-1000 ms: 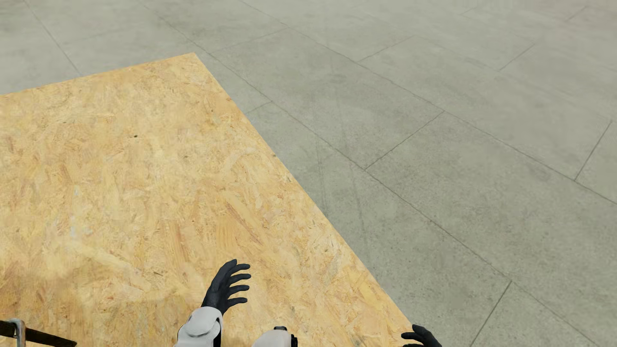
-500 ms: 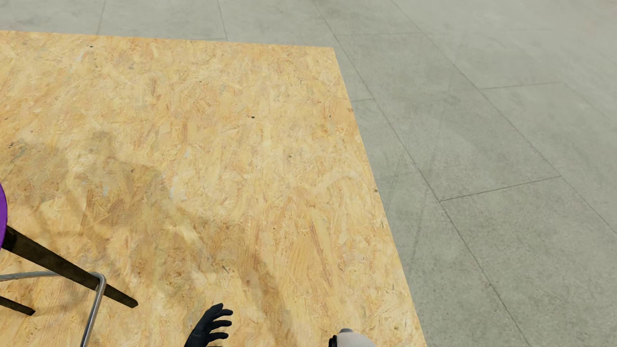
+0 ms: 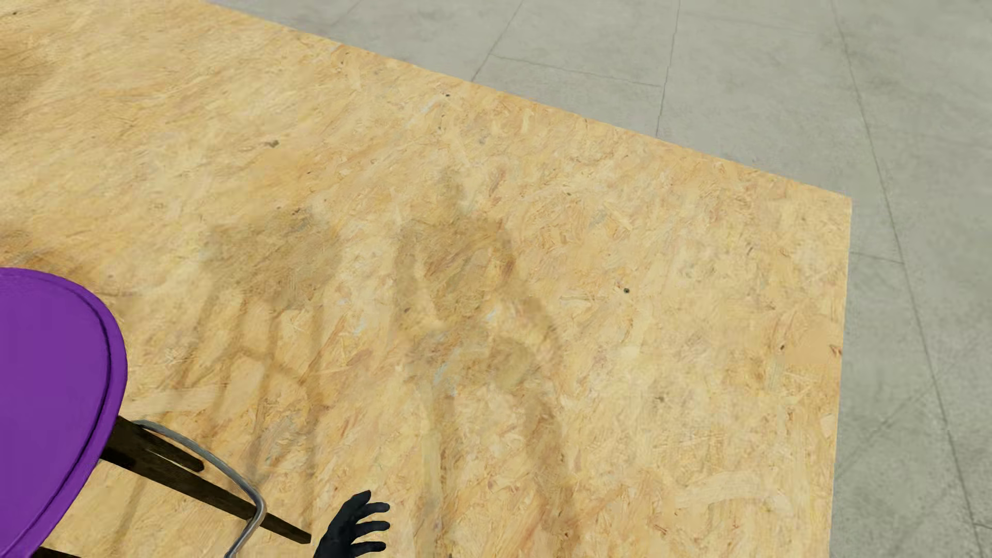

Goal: Circle the dark purple stool

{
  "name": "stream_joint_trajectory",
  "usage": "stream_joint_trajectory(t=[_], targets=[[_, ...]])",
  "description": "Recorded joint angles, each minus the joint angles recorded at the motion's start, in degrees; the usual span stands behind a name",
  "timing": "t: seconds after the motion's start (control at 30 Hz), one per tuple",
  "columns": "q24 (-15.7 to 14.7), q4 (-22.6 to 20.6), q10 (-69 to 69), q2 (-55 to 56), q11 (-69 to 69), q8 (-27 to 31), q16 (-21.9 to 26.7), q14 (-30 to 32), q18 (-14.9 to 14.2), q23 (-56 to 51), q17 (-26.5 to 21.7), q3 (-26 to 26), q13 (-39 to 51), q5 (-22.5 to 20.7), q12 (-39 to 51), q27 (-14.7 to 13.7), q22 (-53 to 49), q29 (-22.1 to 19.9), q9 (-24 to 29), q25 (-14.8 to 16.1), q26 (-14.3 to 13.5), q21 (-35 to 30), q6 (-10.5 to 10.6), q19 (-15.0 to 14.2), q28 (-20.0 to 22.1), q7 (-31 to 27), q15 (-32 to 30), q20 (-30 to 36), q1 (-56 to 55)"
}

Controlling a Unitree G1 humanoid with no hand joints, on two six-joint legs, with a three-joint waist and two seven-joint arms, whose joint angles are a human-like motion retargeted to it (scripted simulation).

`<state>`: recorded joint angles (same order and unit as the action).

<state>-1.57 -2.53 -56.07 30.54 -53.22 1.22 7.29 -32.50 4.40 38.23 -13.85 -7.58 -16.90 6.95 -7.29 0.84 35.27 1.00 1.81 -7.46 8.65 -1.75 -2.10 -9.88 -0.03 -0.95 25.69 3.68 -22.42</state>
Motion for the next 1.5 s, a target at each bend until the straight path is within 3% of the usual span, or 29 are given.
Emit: stream_joint_trajectory(t=[0.03, 0.07, 0.1, 0.17, 0.23, 0.33, 0.37, 0.4, 0.43, 0.47, 0.53, 0.57, 0.63, 0.73, 0.77, 0.8, 0.83, 0.93, 1.0, 1.1, 1.13, 1.17, 1.2, 1.23, 1.3, 1.33, 1.37, 1.4, 1.5], targets=[[-0.08, 2.09, -5.65, -4.49, 1.96, -3.24, 0.04, 2.92, 3.21, -1.13, -0.99, -1.15, 3.76, -0.14, -0.45, 3.17, 1.51, -1.05, 0.96, 1.33, -2.54, -0.29, 1.45, 5.59, -2.64, 1.99, 1.8, 0.29, -1.46], [-0.73, 3.24, -8.42, -8.98, 4.34, -5.8, 0.14, 6.07, 4.47, -4.04, 0.09, -3.32, 7.62, 0.64, -3.42, 4.63, 0.8, -3.75, 1.69, 3.35, -4.33, -0.78, 2.52, 2.85, -4.94, 4.65, 3.65, -0.01, -3.78], [-1.24, 3.21, -5.37, -9.58, -0.34, -6.94, 1.93, 5.49, 3.69, -6.31, 2.5, -5.79, 12.42, 1.46, -6.9, 3.78, -0.53, -6.99, 2.35, 5.31, -4.92, -1.85, 3.72, 1.22, -5.73, 5.91, 2.18, 1.32, -5.83], [-1.03, 2.45, 0.65, -0.87, -20.85, -3.9, 6.45, 1.1, 0.84, -5.2, 6.66, -6.74, 18.0, 0.51, -10.6, -2.78, 6.98, -11.57, 1.76, 7.52, -5.64, -6.57, 5.11, -0.81, -2.89, 4.41, -16.49, 3.6, -4.16], [-1.72, -1.16, 4.44, 7.17, -18.97, 1.08, 3.72, -1.49, 0.82, -4.54, 7.86, -3.13, 11.87, -1.19, -12.15, -8.19, 4.63, -11.17, 1.19, 6.48, -2.48, -3.93, 2.29, -2.27, 3.77, 1.17, -8.99, 0.86, 2.45], [0.16, -3.85, -3.85, 12.32, 3.17, 0.24, 0.58, -2.03, 2.32, -1.48, 1.14, -1.0, 4.58, -0.83, -4.72, -9.1, -1.69, -8.02, 1.33, 3.61, 3.73, -1.18, -0.74, -4.17, 8.83, -1.21, -6.54, -2.02, 6.17], [0.76, -2.54, -16.52, 10.6, 2.45, -1.17, 0.45, 7.47, 4.33, 1.35, -2.07, -2.25, 6.44, 0.44, -3.24, -9.1, -1.35, -8.18, 1.35, 3.51, 3.9, -1.25, 0.02, -2.6, 7.63, 0.96, -14.89, 0.01, 1.22], [0.42, -0.76, -23.18, 7.98, 1.87, -3.34, 0.84, 17.44, 2.78, 1.36, -2.71, -4.55, 7.15, 1.1, -2.7, -9.52, 2.45, -9.79, 0.95, 4.02, 3.03, -0.39, 2.06, 4.21, 4.29, 2.66, -11.94, 0.41, -3.57], [-0.48, 0.87, -26.21, 4.3, 2.43, -5.39, 2.16, 19.11, -0.24, -0.61, -2.49, -6.83, 8.36, 1.6, -3.91, -9.12, 3.16, -11.42, 1.07, 5.06, 2.47, 0.36, 4.62, 6.53, 0.46, 3.87, -9.56, -0.21, -7.32], [-1.12, 3.27, -23.44, 0.77, 3.51, -7.61, 3.94, 13.26, -0.96, -5.71, -0.21, -8.05, 8.95, 2.53, -5.58, -7.81, 1.41, -12.54, 0.43, 6.66, 2.52, -0.72, 6.49, 2.95, -2.45, 5.02, -7.53, -1.07, -10.34], [1.53, 6.52, -3.79, -5.76, 3.46, -10.97, 2.59, 3.27, -1.0, -7.89, 4.89, -8.59, 10.99, 4.49, -8.76, -5.67, 0.2, -11.6, -1.36, 8.09, 1.98, -5.22, 8.45, 2.71, -2.97, 6.29, -2.21, -3.41, -11.0], [2.38, 5.63, -1.23, -5.49, -3.12, -9.02, 3.31, 5.74, -0.38, -7.94, 5.53, -6.09, 13.4, 5.6, -8.75, -3.63, 3.65, -10.17, -1.11, 7.52, 1.12, -8.43, 7.75, 1.33, -1.49, 6.25, -0.82, -1.58, -9.16], [1.29, 2.05, 1.5, 1.33, -17.85, 0.45, 4.2, 3.38, -0.88, -3.79, 6.48, -1.15, 11.08, 2.7, -7.74, -2.2, 6.72, -6.96, 0.01, 4.09, -1.77, -4.18, 3.55, 0.5, 2.55, 3.86, -12.49, 2.33, -3.87], [-0.28, -1.36, 6.88, 4.47, 0.3, 2.25, 0.84, 0.15, -2.45, -2.14, 3.33, 2.18, 0.8, 1.79, -3.96, 0.77, -0.07, -2.99, -0.09, 0.19, -4.25, 0.71, -2.94, -0.65, 5.09, -1.41, 0.48, -0.76, 4.26], [-0.37, -1.25, 3.59, 1.8, 5.22, 0.38, -1.43, -1.33, -1.91, -0.37, 0.23, 0.58, -0.25, 2.32, -1.65, 0.34, -1.82, -2.69, -0.23, 0.7, -4.2, -1.55, -2.53, -1.6, 3.85, -3.28, -8.48, -0.72, 4.42], [-1.42, 0.64, -4.19, -1.35, 5.86, -2.49, -0.7, 2.82, 2.44, -1.83, -1.51, -1.16, 1.02, 2.56, -1.47, -0.03, 1.0, -3.67, -0.09, 2.08, -4.45, -1.51, -0.26, 1.56, 0.89, -1.24, -6.23, 1.34, 1.59], [-2.51, 2.65, -10.15, -5.2, 6.95, -4.8, -0.06, 7.1, 4.37, -0.97, -0.6, -3.47, 4.07, 3.14, -3.0, -1.48, 2.02, -5.69, 0.29, 3.61, -3.65, -0.64, 1.79, 1.73, -2.45, 2.13, -4.17, 0.44, -0.65], [-1.87, 5.92, -0.98, -12.02, 3.03, -9.13, 3.01, 1.95, -0.99, -9.74, 4.74, -8.43, 15.72, 4.51, -11.5, -1.95, 1.23, -11.55, -1.48, 7.76, 2.34, -5.21, 8.03, -0.79, -3.82, 6.53, -0.19, -0.67, -4.67], [-0.06, 2.73, 0.67, -1.21, -17.1, 0.04, 5.69, -3.09, 0.07, -3.89, 7.6, -5.6, 15.47, 2.48, -12.84, -8.96, 8.62, -10.45, -1.03, 7.81, 3.86, -5.84, 5.99, -2.18, 1.8, 4.35, -10.18, 3.24, 0.05], [-0.43, -1.07, 0.81, 10.26, -3.26, 0.58, 1.34, -7.52, -0.62, -2.33, 2.71, 0.36, 4.77, 1.03, -8.89, -8.79, -0.81, -6.1, 1.15, 4.8, 5.33, -0.39, 0.15, -2.87, 8.45, 0.44, -4.09, -1.19, 7.35], [-0.43, -1.22, -7.25, 9.13, -2.07, -0.13, -0.07, -5.4, 1.74, -0.06, -0.7, -0.92, 3.34, 1.19, -5.02, -8.02, -0.32, -5.77, 1.41, 4.52, 4.5, -0.37, 0.24, -0.9, 8.44, -0.72, -8.06, -1.96, 5.46], [-1.01, 0.13, -16.86, 6.86, -2.75, -2.32, 0.07, 3.85, 3.83, 0.36, -2.32, -3.24, 4.08, 1.43, -1.78, -6.34, 4.09, -6.78, 1.52, 5.0, 2.69, -0.66, 1.55, 5.22, 6.49, -0.19, -5.06, -0.12, 1.53], [-2.26, 1.84, -21.09, 2.81, -0.37, -4.74, 0.59, 12.36, 3.4, -1.44, -1.57, -4.74, 6.47, 2.11, -2.4, -4.93, 4.15, -8.97, 1.59, 5.79, 1.27, -0.19, 3.31, 2.68, 3.15, 0.96, -3.52, -1.29, -2.49], [-2.99, 3.23, -20.9, -1.87, 2.66, -6.77, 1.2, 12.92, 0.92, -3.61, -1.08, -7.31, 9.12, 2.6, -5.25, -4.34, 1.31, -11.08, 1.67, 6.63, 0.31, -0.11, 5.15, 2.46, -0.12, 2.84, -2.37, -2.95, -5.55], [-0.52, 4.65, -9.73, -9.65, 5.72, -9.2, 1.82, 4.37, -2.59, -8.21, 2.51, -11.62, 14.68, 4.09, -9.49, -5.17, -1.31, -13.32, 0.79, 8.16, -0.27, -2.74, 7.74, 0.32, -2.64, 4.87, -1.06, -3.64, -9.89], [1.68, 5.35, 0.23, -7.64, -3.8, -7.56, 2.63, 5.77, 0.46, -7.84, 5.03, -10.4, 17.59, 4.51, -10.88, -6.84, 2.18, -12.89, 0.35, 7.81, -1.26, -4.78, 8.68, -0.99, -1.51, 4.68, -4.93, -0.41, -9.5], [3.25, 3.45, 0.34, -2.13, -16.31, -2.54, 5.18, 3.45, 0.52, -4.98, 5.89, -7.79, 18.82, 3.65, -10.37, -8.54, 7.9, -11.49, 0.56, 6.36, -2.2, -8.02, 6.99, -1.45, -0.01, 4.18, -15.97, 3.6, -7.13], [3.75, 1.61, 2.22, 1.92, -19.74, 0.9, 5.13, 2.09, 0.44, -3.1, 7.11, -4.78, 15.43, 0.29, -10.0, -9.35, 7.6, -9.24, 0.94, 4.11, -2.26, -5.24, 4.39, -1.21, 1.56, 3.02, -15.16, 1.76, -3.77], [1.92, -2.12, 7.21, 10.86, -9.06, 0.15, 1.88, -2.47, 0.05, -2.48, 4.21, 3.12, 3.04, -3.79, -4.86, -4.58, 1.03, -3.5, 0.57, -0.15, -3.01, -0.41, -2.21, 0.23, 5.04, -1.67, -5.0, 0.87, 6.31]])
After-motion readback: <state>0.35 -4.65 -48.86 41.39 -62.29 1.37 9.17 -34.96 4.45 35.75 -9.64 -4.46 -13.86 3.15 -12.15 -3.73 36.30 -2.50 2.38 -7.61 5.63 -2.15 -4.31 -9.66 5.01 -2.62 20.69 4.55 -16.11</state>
